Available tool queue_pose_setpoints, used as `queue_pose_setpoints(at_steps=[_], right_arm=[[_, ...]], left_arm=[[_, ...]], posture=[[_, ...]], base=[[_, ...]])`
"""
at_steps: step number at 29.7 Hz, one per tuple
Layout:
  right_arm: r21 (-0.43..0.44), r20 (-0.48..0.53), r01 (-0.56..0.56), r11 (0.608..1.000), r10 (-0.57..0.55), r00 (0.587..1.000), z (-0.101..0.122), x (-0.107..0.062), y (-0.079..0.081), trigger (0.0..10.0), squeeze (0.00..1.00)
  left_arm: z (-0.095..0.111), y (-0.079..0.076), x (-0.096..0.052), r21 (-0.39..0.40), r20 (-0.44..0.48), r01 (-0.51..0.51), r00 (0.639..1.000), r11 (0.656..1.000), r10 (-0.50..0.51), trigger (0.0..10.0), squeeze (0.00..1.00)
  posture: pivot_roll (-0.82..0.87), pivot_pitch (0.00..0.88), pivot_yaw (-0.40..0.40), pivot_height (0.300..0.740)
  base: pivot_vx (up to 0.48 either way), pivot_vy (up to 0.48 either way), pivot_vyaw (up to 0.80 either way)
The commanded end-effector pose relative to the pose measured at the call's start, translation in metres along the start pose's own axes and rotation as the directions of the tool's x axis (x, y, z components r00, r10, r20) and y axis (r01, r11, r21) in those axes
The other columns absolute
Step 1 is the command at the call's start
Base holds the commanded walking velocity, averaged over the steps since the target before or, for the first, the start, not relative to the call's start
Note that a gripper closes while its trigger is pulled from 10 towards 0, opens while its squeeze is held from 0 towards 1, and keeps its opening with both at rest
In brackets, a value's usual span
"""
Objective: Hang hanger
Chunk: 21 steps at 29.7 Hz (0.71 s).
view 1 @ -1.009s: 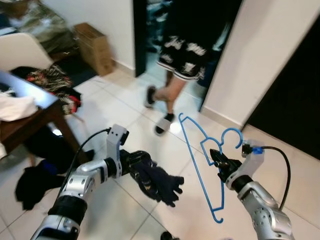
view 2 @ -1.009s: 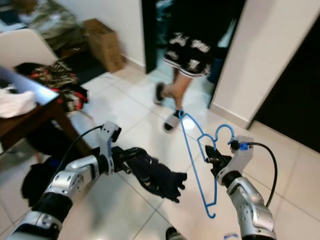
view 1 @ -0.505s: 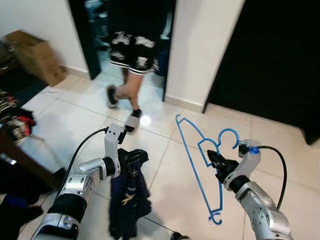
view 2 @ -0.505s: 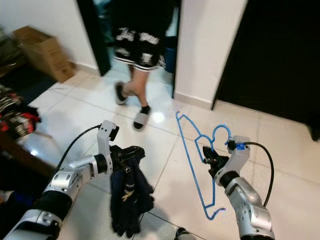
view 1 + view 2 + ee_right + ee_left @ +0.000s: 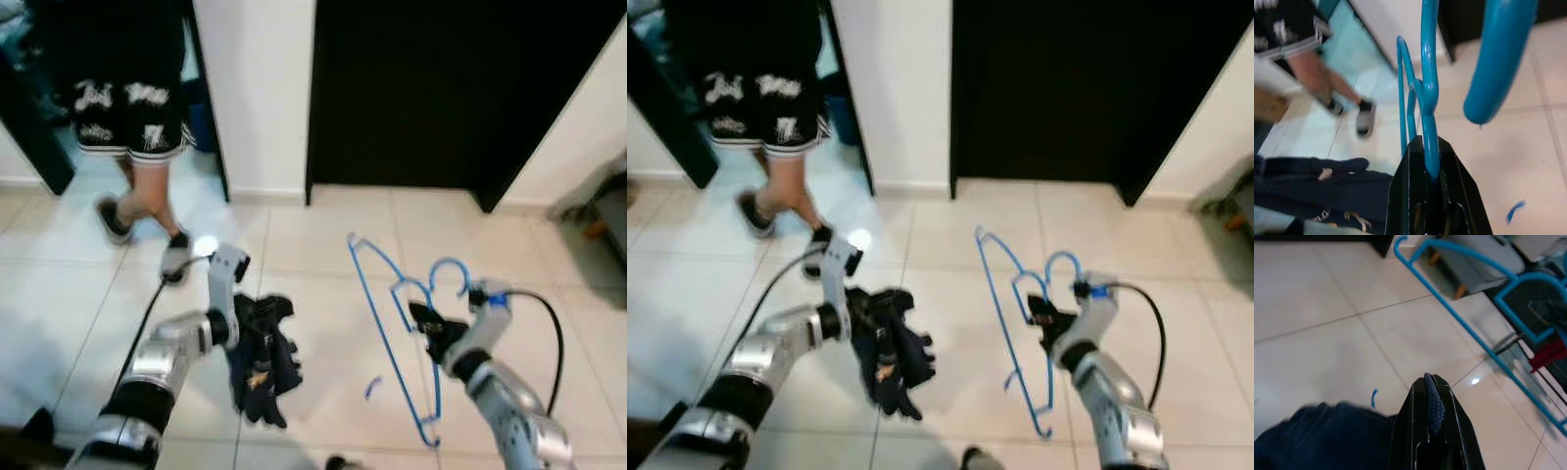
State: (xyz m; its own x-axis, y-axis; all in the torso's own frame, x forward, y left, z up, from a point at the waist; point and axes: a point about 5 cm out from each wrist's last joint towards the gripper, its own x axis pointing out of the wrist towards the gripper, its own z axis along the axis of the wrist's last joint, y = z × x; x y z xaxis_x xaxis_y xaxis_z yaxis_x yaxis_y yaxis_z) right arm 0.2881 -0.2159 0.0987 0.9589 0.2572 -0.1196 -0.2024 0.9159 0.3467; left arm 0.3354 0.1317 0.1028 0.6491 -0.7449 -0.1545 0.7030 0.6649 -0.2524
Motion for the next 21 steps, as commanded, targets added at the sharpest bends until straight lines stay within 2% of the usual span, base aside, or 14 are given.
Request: queue_pose_setpoints(at_steps=[1, 21], right_arm=[[0.014, -0.028, 0.0, 1.0, 0.0, 1.0, -0.0102, -0.0026, 0.0014, 10.0, 0.0], [0.014, -0.032, -0.004, 1.0, 0.004, 0.999, -0.0103, -0.0023, 0.0022, 10.0, 0.0]], left_arm=[[-0.0058, 0.0015, -0.0036, -0.009, -0.012, -0.004, 1.0, 1.0, 0.003, 10.0, 0.0], [-0.0054, 0.0022, -0.0033, -0.013, -0.005, -0.003, 1.0, 1.0, 0.003, 10.0, 0.0]], posture=[[-0.01, 0.18, 0.012, 0.74], [-0.01, 0.181, 0.011, 0.74]], base=[[0.0, 0.0, -0.8], [0.0, 0.0, -0.8]])
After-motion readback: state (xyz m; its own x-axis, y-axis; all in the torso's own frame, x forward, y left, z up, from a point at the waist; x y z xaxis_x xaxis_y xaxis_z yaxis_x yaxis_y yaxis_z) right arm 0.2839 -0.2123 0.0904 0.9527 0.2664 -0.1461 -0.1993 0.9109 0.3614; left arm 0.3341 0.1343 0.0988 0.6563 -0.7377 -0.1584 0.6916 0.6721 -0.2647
